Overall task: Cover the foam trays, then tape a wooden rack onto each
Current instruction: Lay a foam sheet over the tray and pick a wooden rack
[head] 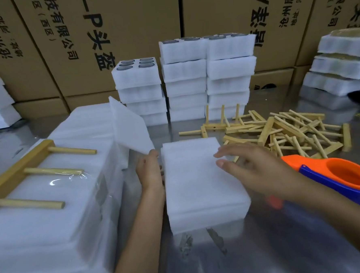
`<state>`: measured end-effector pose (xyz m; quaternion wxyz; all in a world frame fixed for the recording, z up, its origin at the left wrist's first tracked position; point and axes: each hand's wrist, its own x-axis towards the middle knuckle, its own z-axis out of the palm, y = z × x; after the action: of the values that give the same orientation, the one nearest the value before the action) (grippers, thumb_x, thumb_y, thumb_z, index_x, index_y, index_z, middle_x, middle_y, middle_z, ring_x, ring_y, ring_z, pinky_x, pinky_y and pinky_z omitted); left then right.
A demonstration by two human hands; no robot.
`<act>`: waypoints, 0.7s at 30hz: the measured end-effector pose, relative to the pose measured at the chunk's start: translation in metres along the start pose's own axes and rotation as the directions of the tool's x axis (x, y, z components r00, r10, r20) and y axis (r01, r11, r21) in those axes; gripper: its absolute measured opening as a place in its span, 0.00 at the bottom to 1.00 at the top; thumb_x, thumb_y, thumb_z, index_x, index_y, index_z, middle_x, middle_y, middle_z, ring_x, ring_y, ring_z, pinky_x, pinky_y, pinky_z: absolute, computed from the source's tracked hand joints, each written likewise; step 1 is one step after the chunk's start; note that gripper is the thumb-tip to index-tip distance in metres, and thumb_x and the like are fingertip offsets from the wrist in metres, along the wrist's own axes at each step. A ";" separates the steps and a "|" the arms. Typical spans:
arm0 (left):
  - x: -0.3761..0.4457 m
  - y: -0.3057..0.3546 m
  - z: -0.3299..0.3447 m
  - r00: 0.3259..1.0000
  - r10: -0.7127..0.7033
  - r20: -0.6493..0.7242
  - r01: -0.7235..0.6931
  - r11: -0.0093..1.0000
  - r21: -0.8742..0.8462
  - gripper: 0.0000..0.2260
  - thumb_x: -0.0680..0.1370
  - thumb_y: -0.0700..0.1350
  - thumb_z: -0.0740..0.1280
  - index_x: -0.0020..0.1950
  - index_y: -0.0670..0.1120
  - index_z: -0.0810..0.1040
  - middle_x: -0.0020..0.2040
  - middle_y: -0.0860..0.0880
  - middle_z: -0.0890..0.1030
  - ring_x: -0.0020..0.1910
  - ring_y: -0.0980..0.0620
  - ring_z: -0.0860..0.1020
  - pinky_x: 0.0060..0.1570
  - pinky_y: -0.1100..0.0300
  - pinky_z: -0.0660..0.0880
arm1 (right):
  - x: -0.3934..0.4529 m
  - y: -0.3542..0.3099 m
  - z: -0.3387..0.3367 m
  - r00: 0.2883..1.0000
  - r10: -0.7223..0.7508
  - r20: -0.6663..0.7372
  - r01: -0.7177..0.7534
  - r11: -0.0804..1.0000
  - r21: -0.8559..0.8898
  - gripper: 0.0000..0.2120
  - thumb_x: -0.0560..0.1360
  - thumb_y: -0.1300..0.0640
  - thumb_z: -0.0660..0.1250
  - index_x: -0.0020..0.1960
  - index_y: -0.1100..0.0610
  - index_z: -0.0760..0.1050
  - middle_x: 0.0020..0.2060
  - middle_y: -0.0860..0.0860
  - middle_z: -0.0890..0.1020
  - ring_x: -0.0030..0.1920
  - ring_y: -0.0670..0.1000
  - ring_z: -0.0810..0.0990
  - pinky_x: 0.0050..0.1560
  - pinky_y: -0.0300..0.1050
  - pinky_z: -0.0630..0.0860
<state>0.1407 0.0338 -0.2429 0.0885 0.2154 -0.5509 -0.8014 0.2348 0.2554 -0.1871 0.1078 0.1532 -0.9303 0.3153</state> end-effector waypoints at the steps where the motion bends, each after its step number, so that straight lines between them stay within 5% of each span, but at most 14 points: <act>1: -0.001 0.001 0.000 0.999 0.020 0.035 -0.020 1.000 0.015 0.04 0.76 0.41 0.66 0.45 0.42 0.72 0.34 0.47 0.72 0.29 0.51 0.70 0.26 0.63 0.67 | 0.008 0.003 0.006 0.999 0.037 0.019 -0.037 0.999 -0.004 0.18 0.76 0.37 0.61 0.63 0.41 0.77 0.66 0.34 0.73 0.68 0.36 0.68 0.64 0.43 0.71; 3: -0.002 0.003 -0.001 0.991 0.074 0.113 -0.078 0.996 0.034 0.04 0.77 0.41 0.67 0.49 0.42 0.75 0.41 0.45 0.76 0.38 0.49 0.74 0.34 0.60 0.72 | 0.021 0.007 0.016 0.992 0.110 0.065 -0.110 0.994 -0.002 0.18 0.78 0.41 0.63 0.66 0.45 0.75 0.69 0.40 0.71 0.72 0.42 0.65 0.71 0.47 0.66; 6: -0.002 0.000 -0.003 0.966 0.023 0.258 -0.036 0.998 0.048 0.12 0.77 0.43 0.69 0.61 0.47 0.78 0.55 0.49 0.81 0.51 0.50 0.80 0.52 0.54 0.77 | 0.036 0.008 0.027 0.987 0.162 0.017 -0.162 0.985 0.057 0.10 0.79 0.45 0.64 0.55 0.48 0.80 0.63 0.45 0.77 0.64 0.48 0.74 0.64 0.51 0.71; 10: -0.002 -0.001 -0.004 0.951 0.034 0.307 -0.060 0.995 0.075 0.14 0.78 0.43 0.70 0.62 0.54 0.77 0.54 0.55 0.81 0.50 0.56 0.82 0.45 0.62 0.79 | 0.069 0.020 0.017 0.952 0.266 -0.149 -0.266 0.964 0.021 0.07 0.79 0.53 0.64 0.44 0.50 0.79 0.52 0.48 0.80 0.56 0.52 0.78 0.52 0.50 0.76; 14: -0.004 -0.001 -0.009 0.947 0.029 0.321 -0.055 0.996 0.072 0.16 0.77 0.44 0.71 0.65 0.53 0.77 0.56 0.55 0.81 0.53 0.54 0.82 0.54 0.58 0.79 | 0.106 0.048 0.000 0.886 0.463 -0.013 -0.432 0.816 -0.383 0.15 0.75 0.60 0.64 0.62 0.58 0.72 0.58 0.57 0.77 0.60 0.58 0.75 0.52 0.49 0.75; 18: -0.003 -0.001 -0.010 0.941 0.029 0.337 -0.061 0.995 0.083 0.16 0.76 0.46 0.73 0.64 0.53 0.79 0.57 0.54 0.82 0.52 0.54 0.83 0.55 0.56 0.80 | 0.115 0.061 0.011 0.814 0.581 0.014 -0.485 0.693 -0.533 0.06 0.73 0.60 0.67 0.43 0.58 0.70 0.50 0.56 0.78 0.54 0.57 0.77 0.45 0.46 0.74; 21: 0.000 -0.002 -0.008 0.940 0.030 0.339 -0.068 0.993 0.101 0.14 0.75 0.46 0.74 0.60 0.53 0.80 0.55 0.52 0.84 0.49 0.54 0.84 0.49 0.58 0.80 | 0.119 0.064 0.016 0.805 0.593 -0.005 -0.502 0.677 -0.538 0.04 0.75 0.59 0.65 0.43 0.59 0.72 0.48 0.56 0.78 0.48 0.56 0.77 0.44 0.46 0.74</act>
<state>0.1446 0.0276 -0.2478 0.0007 0.0659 -0.6071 -0.7919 0.0997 0.2680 -0.2000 -0.0349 -0.1414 -0.9876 0.0584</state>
